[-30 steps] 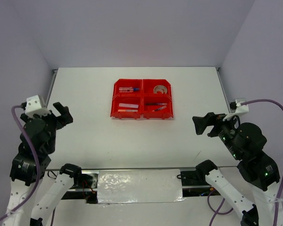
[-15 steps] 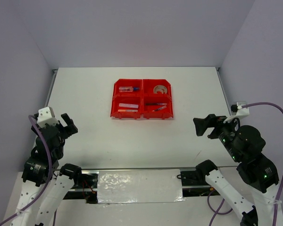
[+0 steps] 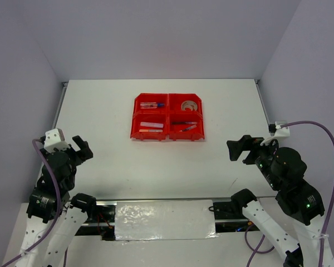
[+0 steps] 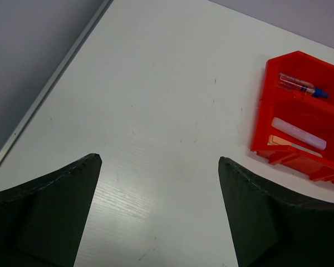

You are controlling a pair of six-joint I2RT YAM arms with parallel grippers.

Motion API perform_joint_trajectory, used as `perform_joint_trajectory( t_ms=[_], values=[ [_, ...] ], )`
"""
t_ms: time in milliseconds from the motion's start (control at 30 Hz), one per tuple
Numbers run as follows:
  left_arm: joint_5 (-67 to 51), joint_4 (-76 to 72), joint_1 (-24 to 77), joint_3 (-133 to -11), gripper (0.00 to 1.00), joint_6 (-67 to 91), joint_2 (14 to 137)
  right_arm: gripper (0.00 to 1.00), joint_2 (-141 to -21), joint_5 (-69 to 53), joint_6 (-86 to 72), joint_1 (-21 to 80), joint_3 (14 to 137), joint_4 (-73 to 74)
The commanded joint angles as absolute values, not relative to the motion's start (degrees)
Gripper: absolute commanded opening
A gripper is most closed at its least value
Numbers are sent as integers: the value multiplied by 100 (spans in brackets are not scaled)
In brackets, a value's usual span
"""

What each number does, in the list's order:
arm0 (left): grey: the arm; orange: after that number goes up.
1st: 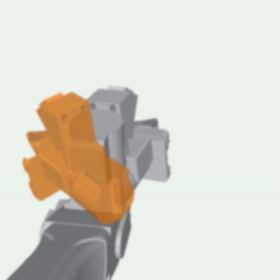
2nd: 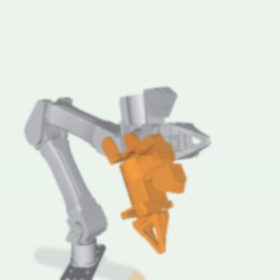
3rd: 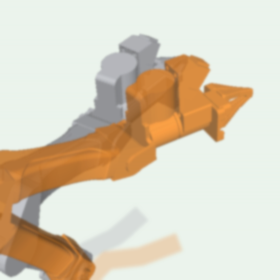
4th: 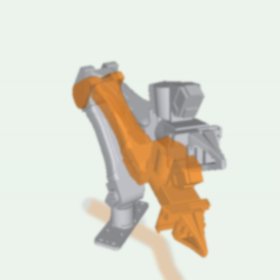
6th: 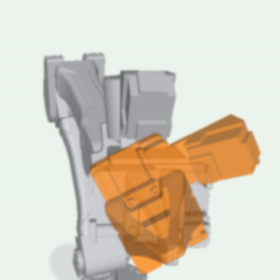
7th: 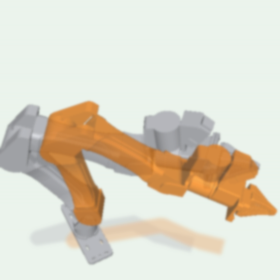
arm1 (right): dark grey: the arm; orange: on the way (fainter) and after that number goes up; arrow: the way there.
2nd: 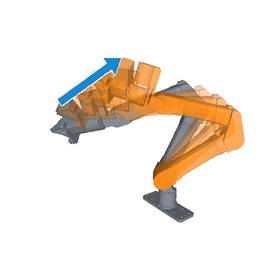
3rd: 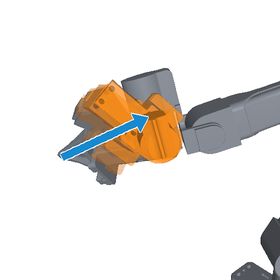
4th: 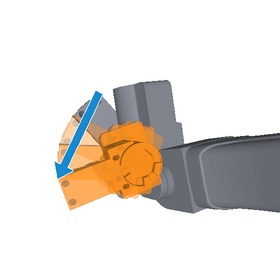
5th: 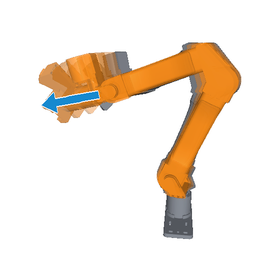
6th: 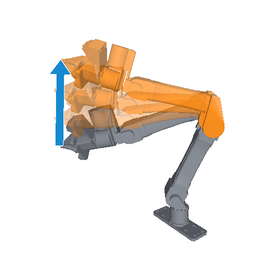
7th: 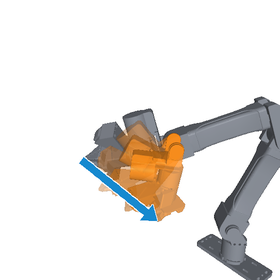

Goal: Sort the stationery into containers
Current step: Reset both arms

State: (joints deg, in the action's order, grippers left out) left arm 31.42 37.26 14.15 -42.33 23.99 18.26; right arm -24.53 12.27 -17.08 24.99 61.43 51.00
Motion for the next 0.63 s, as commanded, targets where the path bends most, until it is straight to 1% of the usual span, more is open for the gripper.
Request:
perform_joint_trajectory(
  t_ms=[0,600],
  values=[
    [3120,3437,1406,-4192,99,2435,1828,100,-2391,1301,-1696,2531,6117,4860],
    [3076,3419,1415,-4175,99,2426,1907,100,-2435,1204,-1723,2531,5968,4614]
  ],
)
